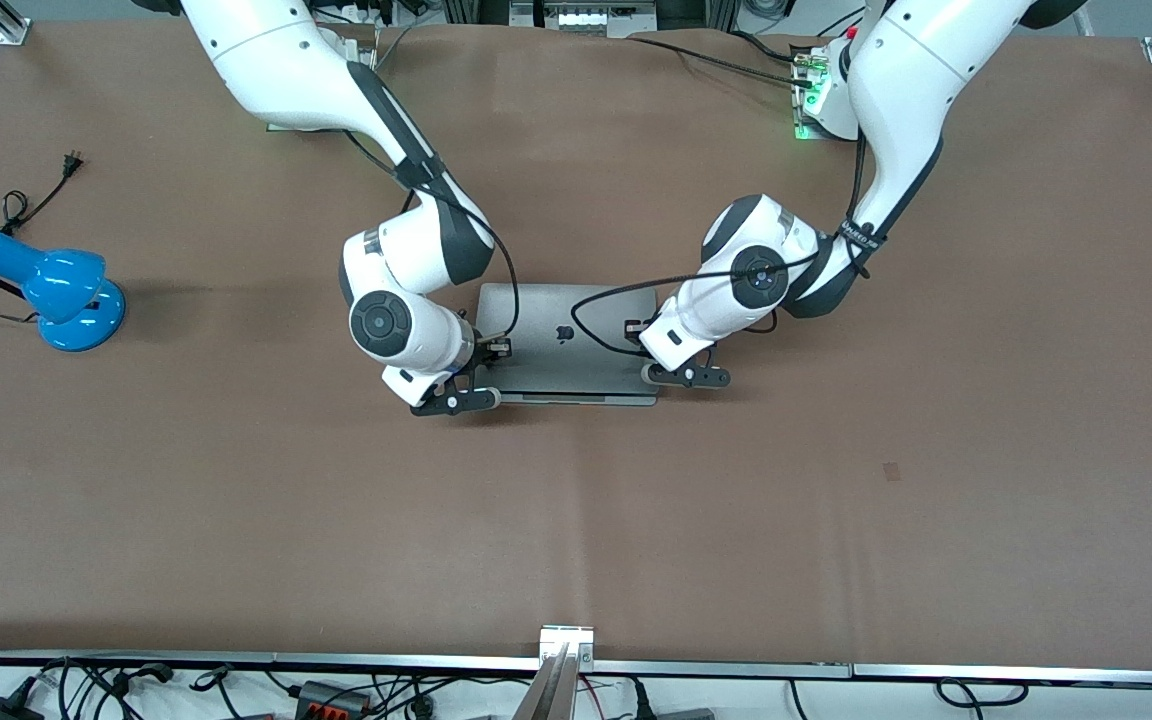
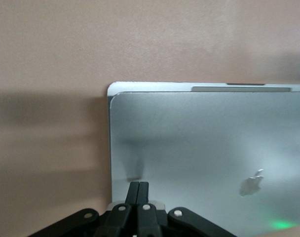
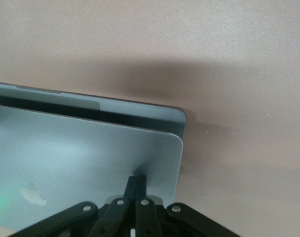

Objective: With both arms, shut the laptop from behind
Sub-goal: 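Push the lid down with both grippers until the laptop shuts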

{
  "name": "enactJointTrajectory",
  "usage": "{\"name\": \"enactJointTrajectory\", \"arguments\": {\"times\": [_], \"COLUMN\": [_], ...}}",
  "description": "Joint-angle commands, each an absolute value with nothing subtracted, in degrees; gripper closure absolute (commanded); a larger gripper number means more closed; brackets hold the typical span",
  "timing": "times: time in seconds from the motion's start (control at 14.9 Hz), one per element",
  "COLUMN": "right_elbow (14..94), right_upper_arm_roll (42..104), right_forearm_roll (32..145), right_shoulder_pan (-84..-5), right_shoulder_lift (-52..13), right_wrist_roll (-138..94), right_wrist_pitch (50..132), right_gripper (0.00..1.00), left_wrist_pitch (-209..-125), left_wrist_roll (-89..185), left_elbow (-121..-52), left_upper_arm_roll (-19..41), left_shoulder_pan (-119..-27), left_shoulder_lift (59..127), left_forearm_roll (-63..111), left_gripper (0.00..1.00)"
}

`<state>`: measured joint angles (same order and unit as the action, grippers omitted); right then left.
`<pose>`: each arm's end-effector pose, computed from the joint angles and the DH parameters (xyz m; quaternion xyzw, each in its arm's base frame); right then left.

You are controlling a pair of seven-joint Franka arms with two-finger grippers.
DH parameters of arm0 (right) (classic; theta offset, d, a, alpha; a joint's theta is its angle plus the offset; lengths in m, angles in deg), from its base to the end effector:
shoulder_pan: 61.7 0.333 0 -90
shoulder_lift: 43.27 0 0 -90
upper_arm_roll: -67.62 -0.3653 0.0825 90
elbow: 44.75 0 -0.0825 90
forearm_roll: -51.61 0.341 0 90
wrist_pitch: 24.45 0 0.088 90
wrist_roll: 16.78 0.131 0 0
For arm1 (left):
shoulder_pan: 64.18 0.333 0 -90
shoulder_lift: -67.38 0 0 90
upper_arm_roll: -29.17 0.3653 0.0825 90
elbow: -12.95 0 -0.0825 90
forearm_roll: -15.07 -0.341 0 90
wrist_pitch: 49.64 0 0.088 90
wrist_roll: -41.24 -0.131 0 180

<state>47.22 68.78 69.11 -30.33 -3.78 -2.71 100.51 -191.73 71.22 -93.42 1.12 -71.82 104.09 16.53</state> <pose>0.5783 0.3591 0.2602 -0.9909 -0.0474 0.0941 0.0837 0.5447 -0.3489 0.2618 0.9885 0.0059 -0.0593 0.1390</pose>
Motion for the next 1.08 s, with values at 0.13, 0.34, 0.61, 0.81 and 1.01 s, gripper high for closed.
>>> {"name": "enactJointTrajectory", "arguments": {"times": [0.13, 0.34, 0.61, 0.81, 1.01], "right_elbow": [45.4, 45.2, 45.1, 44.2, 44.0], "right_upper_arm_roll": [68.7, 68.7, 68.7, 68.8, 70.0], "right_forearm_roll": [68.1, 67.9, 67.9, 67.8, 67.3], "right_shoulder_pan": [-29.8, -29.6, -29.6, -29.5, -29.5], "right_shoulder_lift": [0.0, 0.8, 1.4, 0.8, -2.0], "right_wrist_roll": [-2.1, -2.0, -2.1, -2.2, -2.0], "right_wrist_pitch": [103.8, 104.1, 104.6, 104.2, 102.0], "right_gripper": [1.00, 1.00, 1.00, 1.00, 1.00], "left_wrist_pitch": [-195.3, -195.4, -196.2, -195.7, -189.7], "left_wrist_roll": [75.7, 76.3, 76.3, 76.8, 77.4], "left_elbow": [-91.7, -91.7, -91.8, -91.8, -91.6], "left_upper_arm_roll": [1.5, 1.6, 1.9, 1.9, 1.9], "left_shoulder_pan": [-72.4, -72.5, -72.5, -72.4, -72.0], "left_shoulder_lift": [108.2, 108.5, 109.0, 107.8, 103.5], "left_forearm_roll": [9.1, 7.8, 7.6, 7.6, 7.6], "left_gripper": [1.00, 1.00, 1.00, 1.00, 1.00]}}
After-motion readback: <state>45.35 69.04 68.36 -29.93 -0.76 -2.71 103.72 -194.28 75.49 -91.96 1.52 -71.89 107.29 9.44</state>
